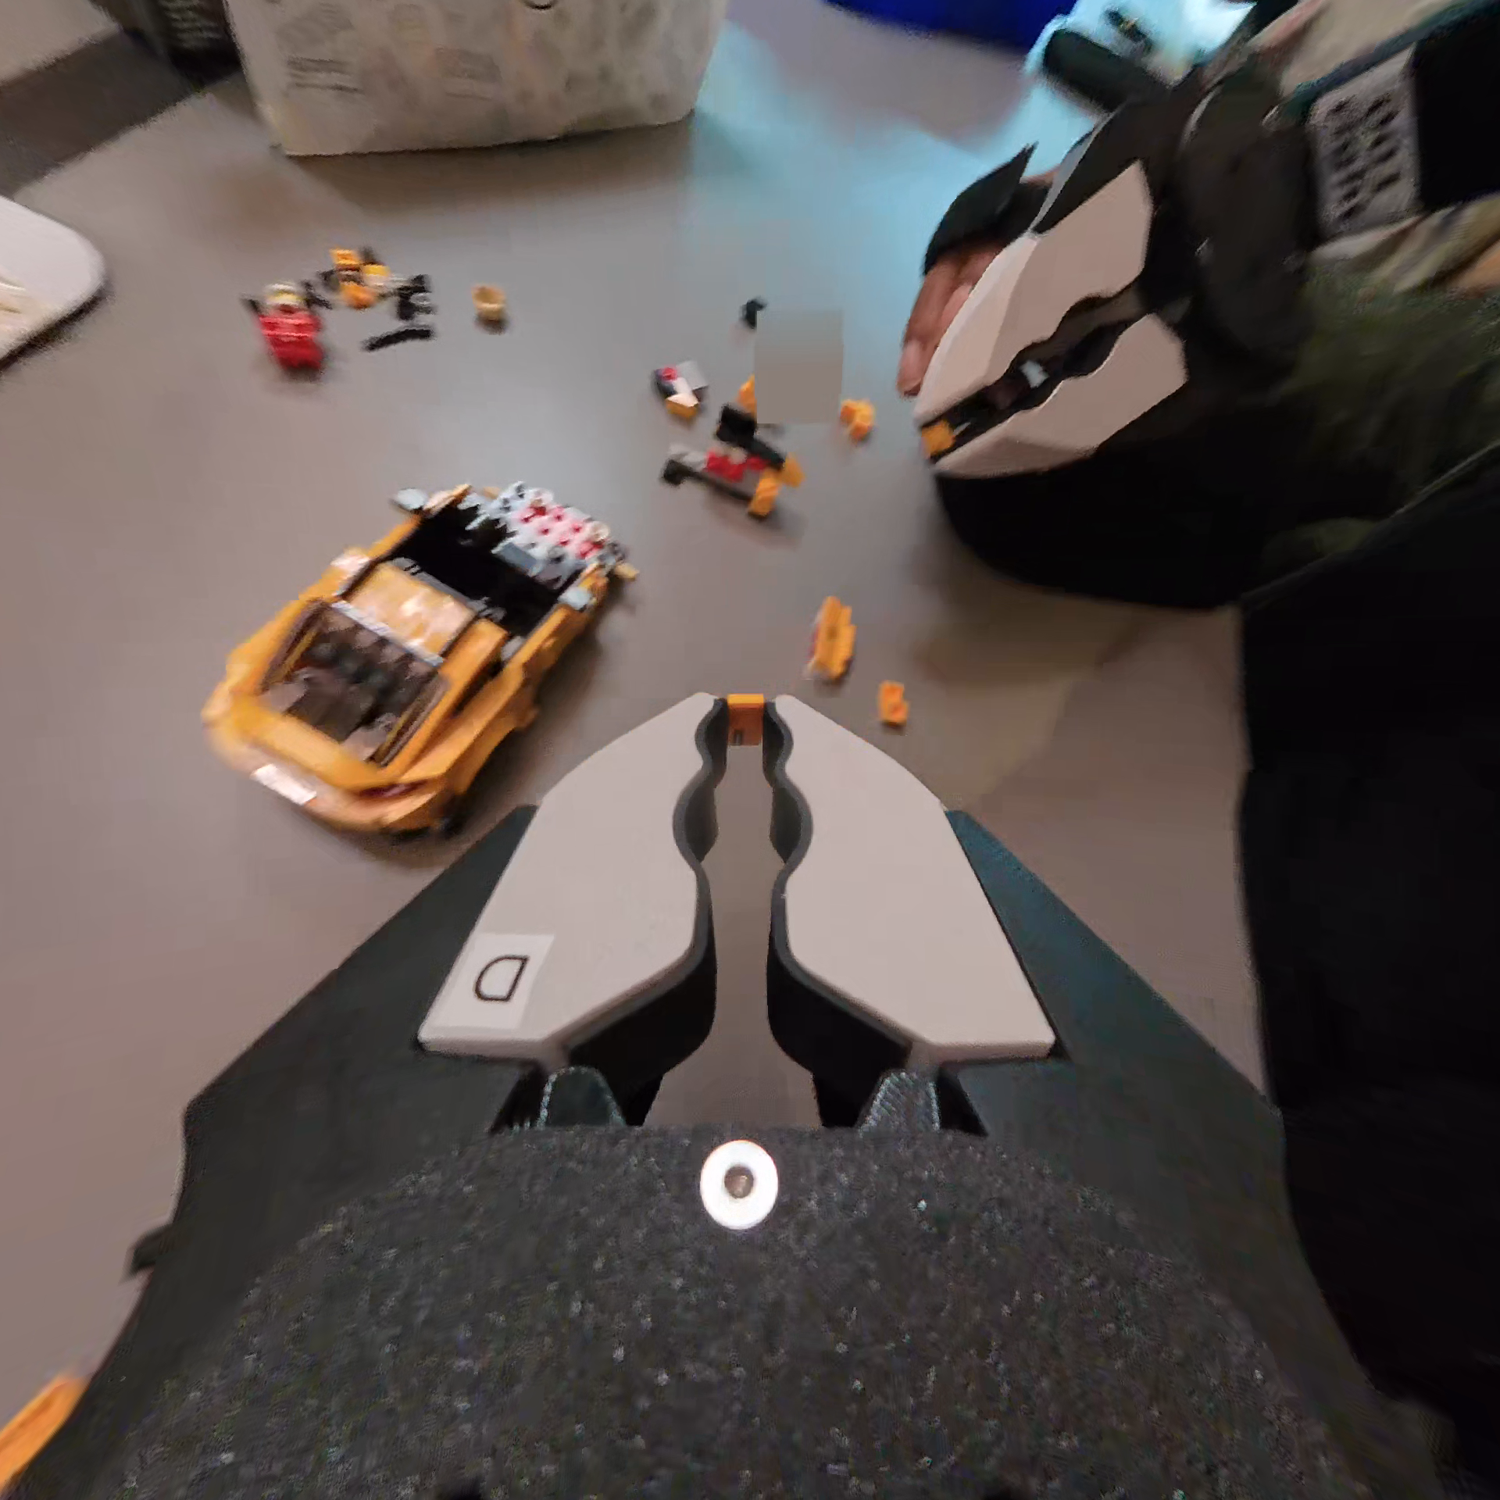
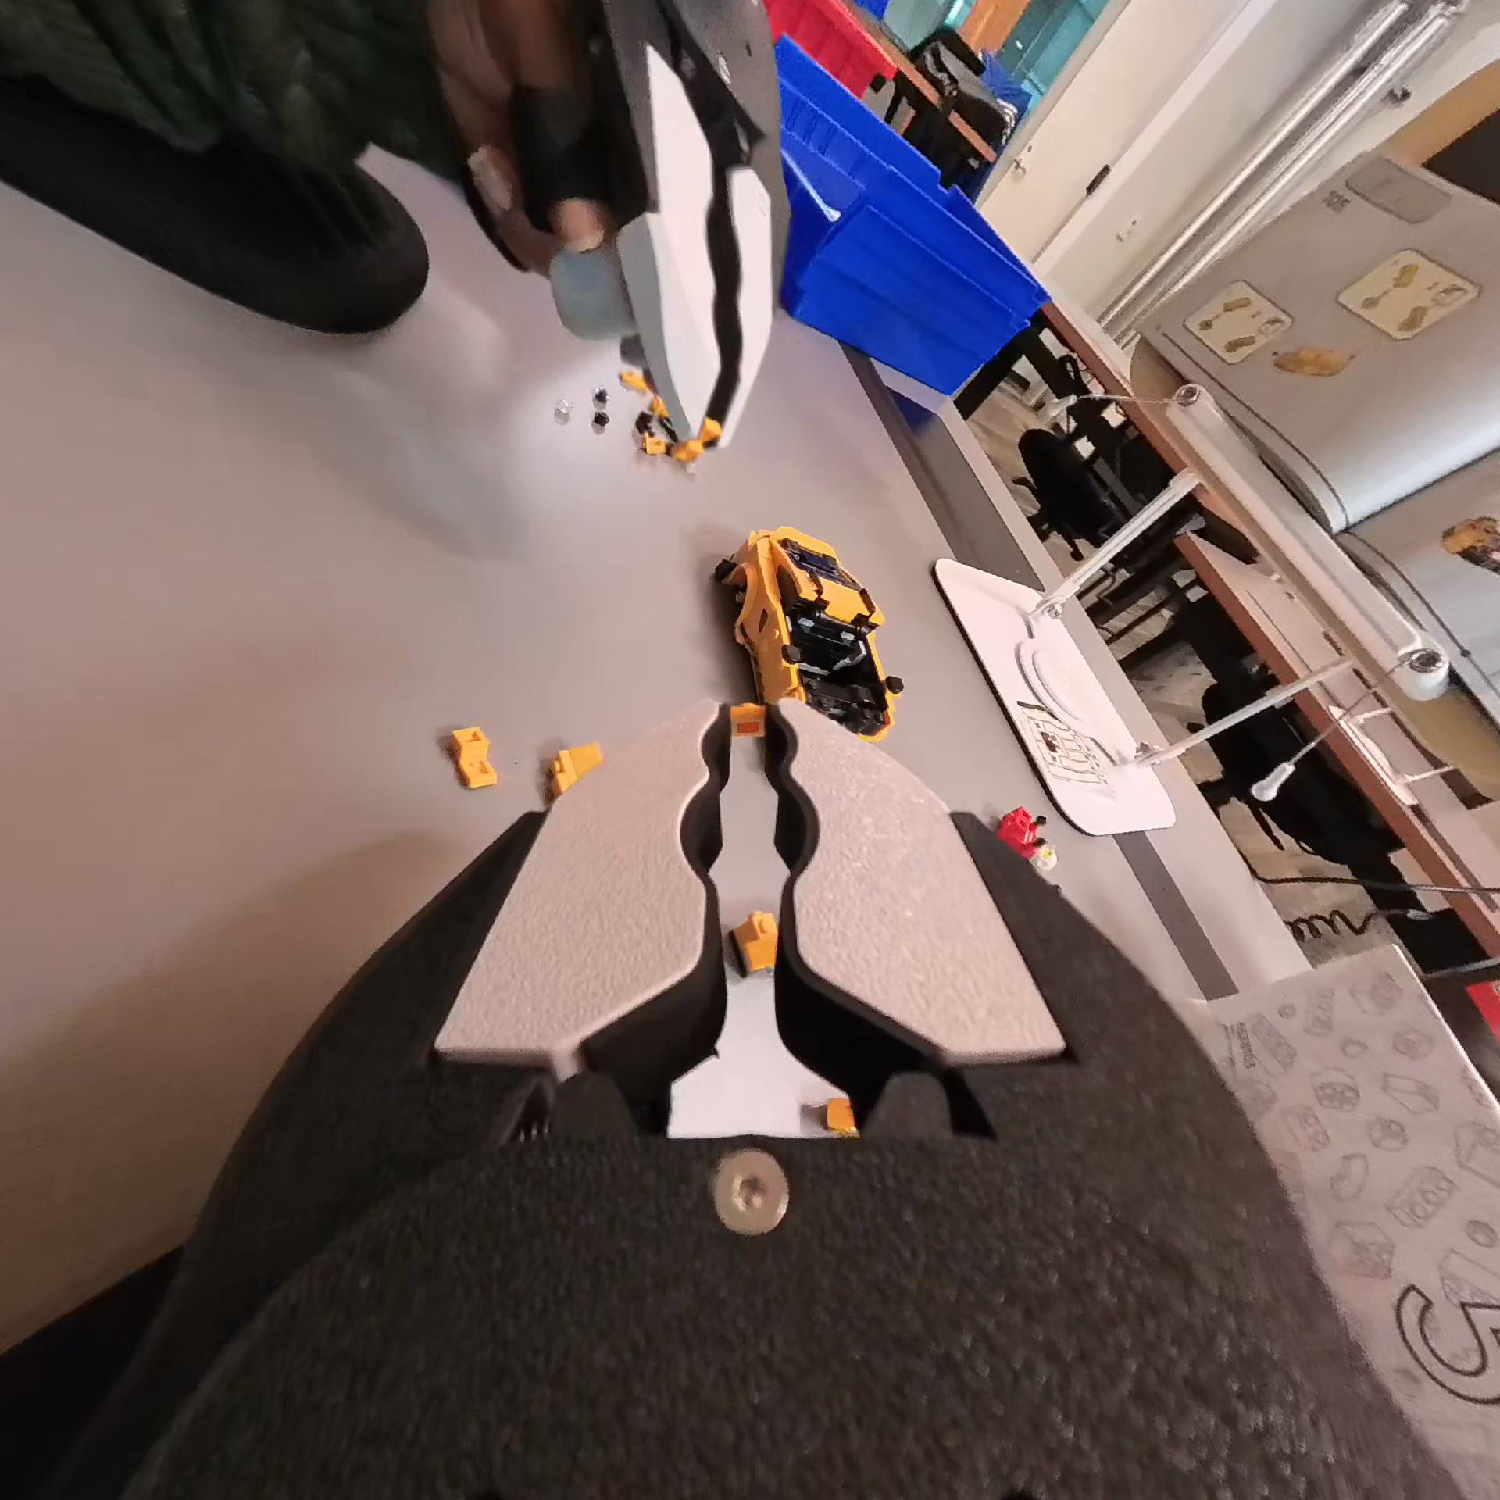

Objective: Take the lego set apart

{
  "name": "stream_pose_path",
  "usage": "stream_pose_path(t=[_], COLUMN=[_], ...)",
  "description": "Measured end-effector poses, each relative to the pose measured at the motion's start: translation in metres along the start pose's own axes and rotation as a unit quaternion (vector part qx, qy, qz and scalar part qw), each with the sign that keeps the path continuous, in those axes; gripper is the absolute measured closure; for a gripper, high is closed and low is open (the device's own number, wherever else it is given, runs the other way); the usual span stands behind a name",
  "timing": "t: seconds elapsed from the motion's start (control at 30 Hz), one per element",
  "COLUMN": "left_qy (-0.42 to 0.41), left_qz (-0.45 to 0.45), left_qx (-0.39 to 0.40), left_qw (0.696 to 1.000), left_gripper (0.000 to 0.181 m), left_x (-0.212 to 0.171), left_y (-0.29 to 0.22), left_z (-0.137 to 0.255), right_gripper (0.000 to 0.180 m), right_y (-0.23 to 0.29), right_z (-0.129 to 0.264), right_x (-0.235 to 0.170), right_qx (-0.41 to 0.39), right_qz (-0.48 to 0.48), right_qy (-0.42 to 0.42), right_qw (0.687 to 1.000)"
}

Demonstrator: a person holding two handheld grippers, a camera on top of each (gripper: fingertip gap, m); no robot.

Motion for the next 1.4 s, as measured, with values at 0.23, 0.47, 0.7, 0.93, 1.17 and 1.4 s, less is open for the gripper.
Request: stream_pose_path(t=[0.23,0.47,0.7,0.93,1.17,1.4], left_qy=[0.114,0.167,0.162,-0.003,-0.150,-0.194], left_qz=[0.042,0.090,0.078,-0.023,0.032,0.155], left_qx=[0.238,0.273,0.261,0.140,-0.160,-0.273], left_qw=[0.964,0.943,0.949,0.990,0.975,0.929], left_gripper=[0.173,0.155,0.140,0.160,0.166,0.165], left_x=[-0.049,-0.083,-0.082,-0.027,0.016,0.023], left_y=[0.050,0.076,0.072,0.032,-0.035,-0.050], left_z=[0.062,0.077,0.078,0.059,-0.020,-0.053], right_gripper=[0.172,0.172,0.172,0.172,0.172,0.172], right_y=[0.002,0.004,0.004,0.001,0.012,0.018], right_z=[-0.005,-0.006,-0.005,-0.004,-0.002,0.001], right_x=[-0.008,-0.012,-0.012,0.008,0.034,0.038], right_qx=[0.006,0.006,0.006,0.000,0.027,0.034], right_qz=[-0.012,-0.009,-0.008,-0.051,-0.084,-0.061], right_qy=[0.020,0.033,0.036,-0.019,-0.085,-0.105], right_qw=[1.000,0.999,0.999,0.999,0.992,0.992])
Point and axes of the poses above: each gripper's, where its closed fingertips meet, z back along the fingers, x out of its top, y = z × x across the jaws, the point moved 5 cm from there along z, back along the fingers, and after that the axes turned 13 degrees about -x, right-handed, at the moved point
